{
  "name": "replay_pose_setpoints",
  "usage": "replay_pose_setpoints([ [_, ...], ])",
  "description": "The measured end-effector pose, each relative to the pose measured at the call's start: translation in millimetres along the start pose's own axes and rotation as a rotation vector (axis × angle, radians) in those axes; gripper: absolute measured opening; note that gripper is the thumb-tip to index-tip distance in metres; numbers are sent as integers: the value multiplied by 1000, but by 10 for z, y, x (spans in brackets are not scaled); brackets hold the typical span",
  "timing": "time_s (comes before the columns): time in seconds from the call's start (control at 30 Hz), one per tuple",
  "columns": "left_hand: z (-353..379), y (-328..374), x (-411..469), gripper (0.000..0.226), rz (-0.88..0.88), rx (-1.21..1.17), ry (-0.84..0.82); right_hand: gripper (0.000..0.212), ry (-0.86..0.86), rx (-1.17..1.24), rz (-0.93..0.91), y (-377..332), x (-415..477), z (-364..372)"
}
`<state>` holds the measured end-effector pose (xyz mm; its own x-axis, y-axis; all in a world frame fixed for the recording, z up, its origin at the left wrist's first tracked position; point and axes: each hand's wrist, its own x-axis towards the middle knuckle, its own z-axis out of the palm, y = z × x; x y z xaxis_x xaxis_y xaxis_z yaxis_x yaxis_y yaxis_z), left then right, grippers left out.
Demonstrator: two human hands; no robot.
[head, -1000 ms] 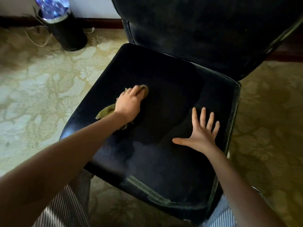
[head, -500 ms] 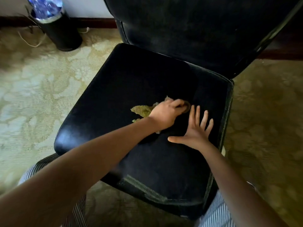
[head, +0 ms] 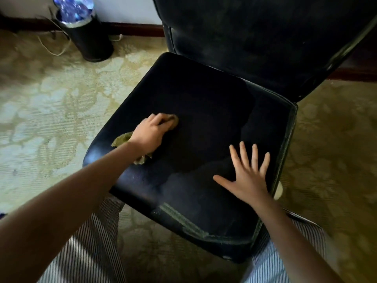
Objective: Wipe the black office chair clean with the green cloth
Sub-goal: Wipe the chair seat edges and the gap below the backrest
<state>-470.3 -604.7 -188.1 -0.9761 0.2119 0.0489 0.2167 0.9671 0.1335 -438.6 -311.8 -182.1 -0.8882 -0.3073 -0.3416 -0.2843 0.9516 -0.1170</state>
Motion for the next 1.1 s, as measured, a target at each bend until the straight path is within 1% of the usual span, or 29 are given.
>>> replay_pose_setpoints([
  [0.07, 0, 50, 56, 46, -96, -56, 27, 113, -13, -3, 6, -81, -170, 113],
  [0.13, 8, 207, 115, 43, -100, -134, 35, 120, -22, 30, 42, -148, -220, 193],
  [0.17, 21, 319, 143, 41, -51, -160, 30, 124, -30, 45, 55, -168, -217, 216],
  [0.23, 106, 573, 163, 42, 129, -184, 30, 126, -42, 65, 64, -190, -179, 229],
  [0.27, 142, 735, 132, 43, 212, -191, 30, 126, -51, 69, 69, -190, -175, 233],
  [0.37, 198, 1197, -85, 51, 388, -195, 13, 132, -64, 106, 76, -184, -197, 213],
  [0.47, 241, 1308, -317, 59, 516, -184, -7, 132, -88, 127, 73, -172, -216, 177],
  [0.57, 261, 1097, -511, 62, 554, -146, 1, 130, -122, 125, 66, -168, -218, 132],
  [0.63, 246, 906, -573, 54, 518, -105, 19, 130, -138, 125, 54, -170, -219, 122],
  [0.7, 205, 660, -575, 40, 413, -59, 31, 131, -161, 132, 45, -167, -217, 109],
  [0.77, 144, 385, -531, 44, 303, -13, 50, 132, -186, 136, 45, -168, -211, 98],
  [0.8, 117, 276, -488, 43, 238, -10, 52, 132, -195, 131, 48, -174, -209, 96],
  [0.87, 55, 162, -375, 48, 40, -45, 28, 132, -202, 118, 56, -198, -202, 106],
  [0.93, 32, 192, -230, 48, -148, -101, 27, 131, -195, 116, 62, -222, -194, 126],
  [0.97, 24, 262, -153, 47, -208, -117, 32, 131, -194, 118, 63, -234, -192, 134],
  [1.03, 34, 477, -37, 47, -226, -143, 35, 132, -191, 126, 63, -245, -193, 148],
  [1.1, 88, 736, 5, 47, -150, -168, 22, 133, -186, 120, 62, -248, -192, 163],
])
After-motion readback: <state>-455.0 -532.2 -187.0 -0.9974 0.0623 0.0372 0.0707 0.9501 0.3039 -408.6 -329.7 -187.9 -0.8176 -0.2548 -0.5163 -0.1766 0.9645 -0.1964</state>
